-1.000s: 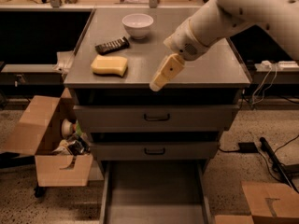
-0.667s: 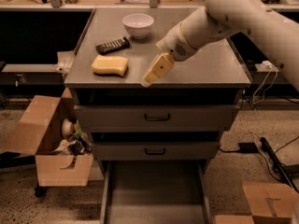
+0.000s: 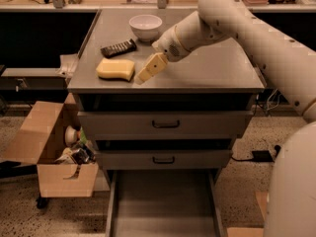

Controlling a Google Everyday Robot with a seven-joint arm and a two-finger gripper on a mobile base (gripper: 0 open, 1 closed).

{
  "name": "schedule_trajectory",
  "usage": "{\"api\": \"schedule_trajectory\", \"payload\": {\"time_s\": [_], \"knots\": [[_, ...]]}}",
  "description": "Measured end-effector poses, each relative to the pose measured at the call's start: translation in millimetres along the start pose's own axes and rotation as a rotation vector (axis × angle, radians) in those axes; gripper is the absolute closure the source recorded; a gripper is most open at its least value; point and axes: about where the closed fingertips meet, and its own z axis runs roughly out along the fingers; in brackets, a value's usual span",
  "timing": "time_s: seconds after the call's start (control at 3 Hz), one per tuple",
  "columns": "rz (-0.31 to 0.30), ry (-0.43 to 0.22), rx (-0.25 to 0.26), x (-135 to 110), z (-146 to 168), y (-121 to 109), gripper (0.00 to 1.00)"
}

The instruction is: Place sponge into bottom drawer

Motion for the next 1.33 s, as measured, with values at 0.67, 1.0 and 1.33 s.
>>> {"api": "schedule_trajectory", "payload": {"time_s": [0.67,1.0,1.33], "knots": [[-0.006,-0.017,-0.049,-7,44,-11,0.00],[-0.015,-0.018,-0.061,-11,53,-11,0.00],[-0.019,-0.018,-0.075,-14,62,-9,0.18]]}}
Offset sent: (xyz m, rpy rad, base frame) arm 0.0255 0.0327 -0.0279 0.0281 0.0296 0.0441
